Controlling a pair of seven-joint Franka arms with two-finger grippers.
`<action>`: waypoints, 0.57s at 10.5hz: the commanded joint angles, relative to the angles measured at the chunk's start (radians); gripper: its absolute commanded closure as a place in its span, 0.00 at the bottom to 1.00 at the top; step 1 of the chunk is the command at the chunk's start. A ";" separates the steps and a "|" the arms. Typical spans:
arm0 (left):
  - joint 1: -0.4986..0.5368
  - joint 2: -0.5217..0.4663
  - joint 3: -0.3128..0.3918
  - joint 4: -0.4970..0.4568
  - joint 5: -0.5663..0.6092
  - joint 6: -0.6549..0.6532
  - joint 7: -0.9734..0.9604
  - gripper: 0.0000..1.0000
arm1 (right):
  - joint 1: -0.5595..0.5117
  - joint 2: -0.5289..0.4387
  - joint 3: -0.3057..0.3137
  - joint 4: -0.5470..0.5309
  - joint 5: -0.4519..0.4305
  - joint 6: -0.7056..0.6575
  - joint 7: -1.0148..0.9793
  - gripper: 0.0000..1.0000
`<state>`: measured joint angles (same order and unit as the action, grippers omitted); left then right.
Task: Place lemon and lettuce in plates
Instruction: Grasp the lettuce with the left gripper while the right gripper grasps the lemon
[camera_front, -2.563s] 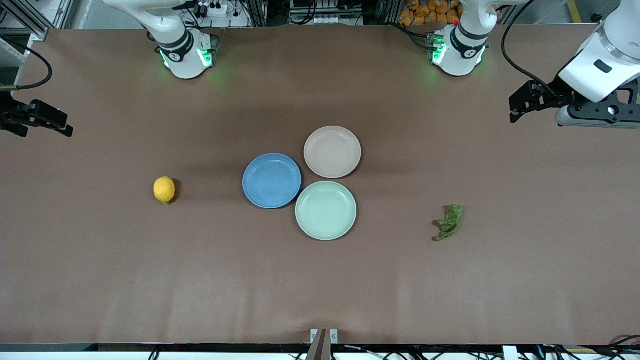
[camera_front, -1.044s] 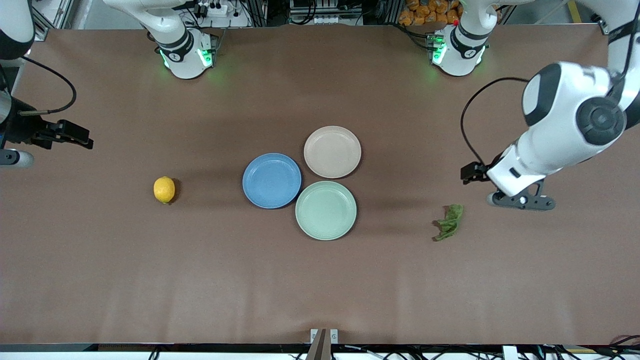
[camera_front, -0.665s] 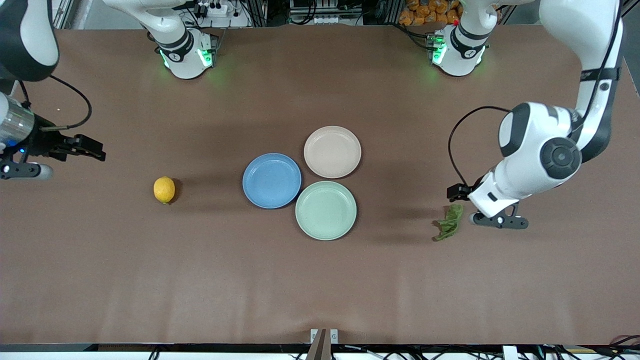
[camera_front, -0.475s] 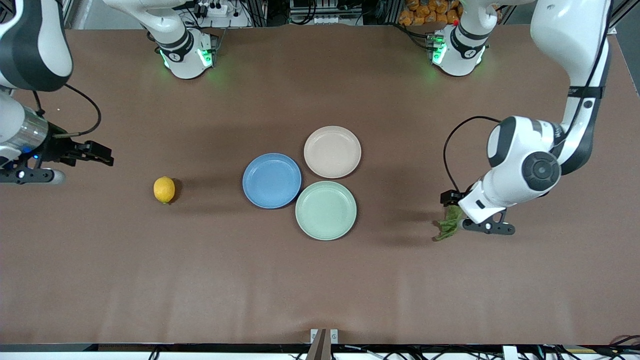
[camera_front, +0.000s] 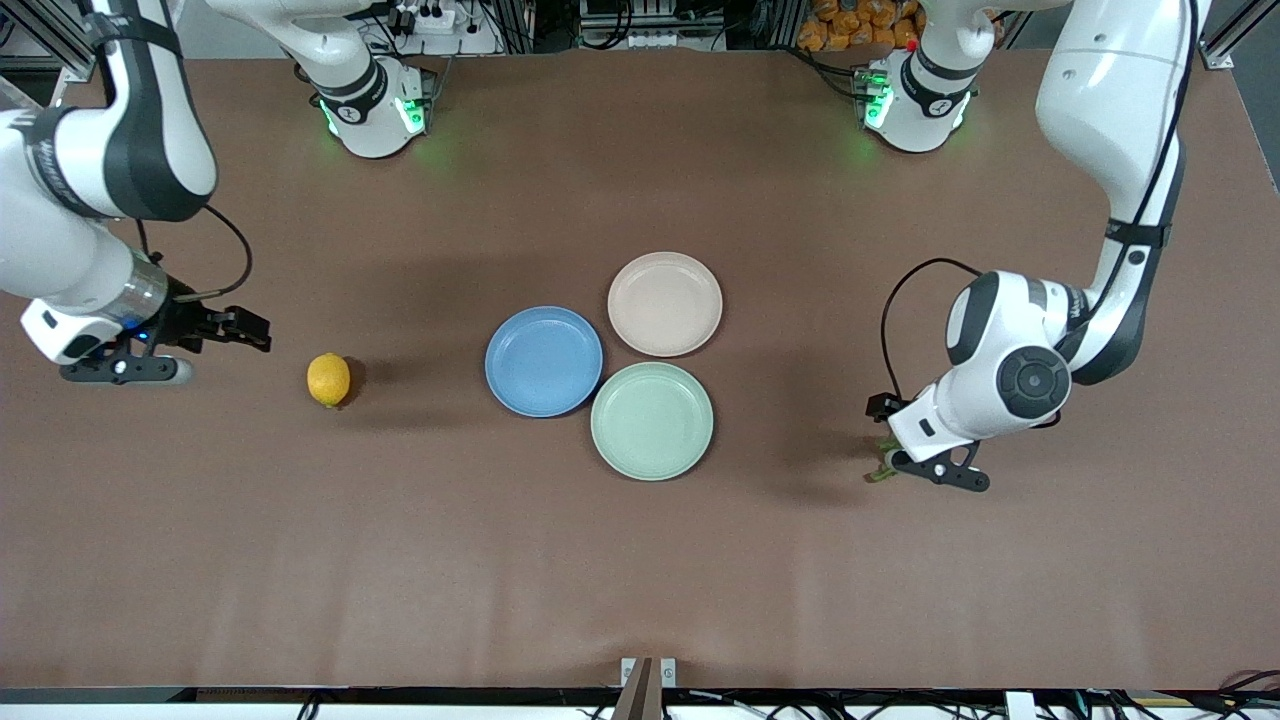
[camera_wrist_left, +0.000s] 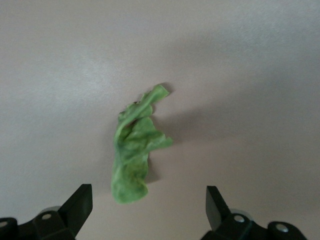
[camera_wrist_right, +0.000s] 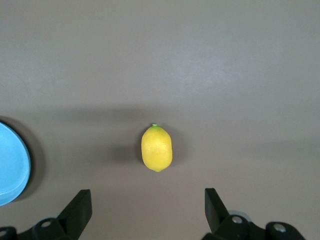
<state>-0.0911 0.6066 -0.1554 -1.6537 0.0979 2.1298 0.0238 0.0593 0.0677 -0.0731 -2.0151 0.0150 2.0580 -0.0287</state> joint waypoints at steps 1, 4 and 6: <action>0.008 0.077 -0.003 0.071 0.022 -0.004 0.069 0.00 | -0.004 -0.009 0.012 -0.109 0.005 0.127 -0.008 0.00; 0.008 0.111 0.005 0.078 0.022 0.033 0.128 0.00 | -0.004 0.010 0.013 -0.217 0.005 0.296 -0.010 0.00; 0.011 0.122 0.008 0.092 0.022 0.042 0.165 0.00 | -0.004 0.040 0.013 -0.217 0.005 0.315 -0.010 0.00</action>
<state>-0.0831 0.7094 -0.1482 -1.5902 0.0980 2.1650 0.1590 0.0603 0.0994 -0.0652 -2.2244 0.0150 2.3499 -0.0287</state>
